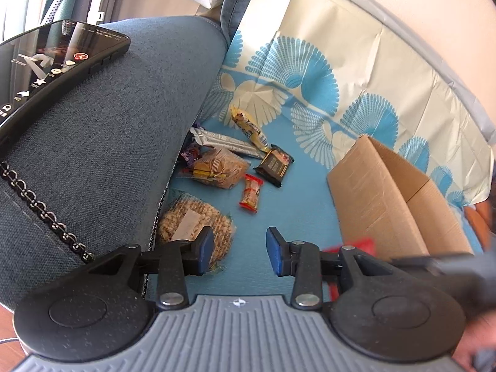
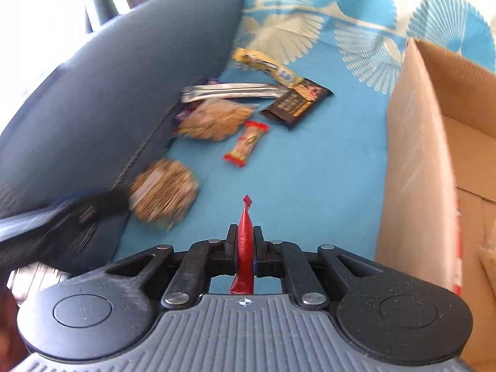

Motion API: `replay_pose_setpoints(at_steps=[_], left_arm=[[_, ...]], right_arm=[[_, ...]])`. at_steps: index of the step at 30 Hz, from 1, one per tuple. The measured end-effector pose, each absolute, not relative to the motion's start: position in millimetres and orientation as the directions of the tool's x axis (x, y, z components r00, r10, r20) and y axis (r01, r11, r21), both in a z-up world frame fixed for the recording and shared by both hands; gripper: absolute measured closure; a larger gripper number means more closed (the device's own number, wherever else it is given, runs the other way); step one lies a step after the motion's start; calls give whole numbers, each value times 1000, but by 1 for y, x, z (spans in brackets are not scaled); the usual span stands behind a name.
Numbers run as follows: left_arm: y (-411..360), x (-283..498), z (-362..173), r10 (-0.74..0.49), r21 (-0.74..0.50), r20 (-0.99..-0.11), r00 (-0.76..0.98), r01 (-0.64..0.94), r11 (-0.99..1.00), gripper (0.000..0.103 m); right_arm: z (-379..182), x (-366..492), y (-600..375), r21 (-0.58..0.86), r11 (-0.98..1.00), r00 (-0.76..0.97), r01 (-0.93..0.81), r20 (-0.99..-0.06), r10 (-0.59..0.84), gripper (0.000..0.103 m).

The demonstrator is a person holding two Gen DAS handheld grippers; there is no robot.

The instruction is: Organize snacks

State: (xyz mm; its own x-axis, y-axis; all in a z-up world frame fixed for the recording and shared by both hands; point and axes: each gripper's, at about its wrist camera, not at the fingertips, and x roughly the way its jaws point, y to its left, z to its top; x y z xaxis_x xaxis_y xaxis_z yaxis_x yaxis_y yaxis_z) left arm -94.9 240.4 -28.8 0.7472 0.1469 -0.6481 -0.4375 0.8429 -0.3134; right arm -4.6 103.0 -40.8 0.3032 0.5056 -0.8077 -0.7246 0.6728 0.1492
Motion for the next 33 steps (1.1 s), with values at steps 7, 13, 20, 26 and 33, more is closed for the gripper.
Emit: replay_pose_setpoints(at_steps=[7,13,20,26,33], left_arm=[[241,-84,-33,136,-308,-691,710,-460,833,50],[241,-82,-34,132,-308,-696,706,-459,833,47],[239,-78,-35,146,-297,-702,697,-473,830,46],[241,-79,-35,142,-313,-699,701,-479,820,45],[240,-78,-34,147,-310,-700,699,-483,819,43]], right_arm=[[-49,-27,88,197,634,289,-748,-763,578,95],[-76,-12,91,270,676,312,-685,-731,607,95],[-94,-1,97,183,744,365,-642,-780,508,70],[-88,-18,102,50,717,423,-696,-777,466,38],[-93,-18,102,12,730,413,-683,-818,400,28]])
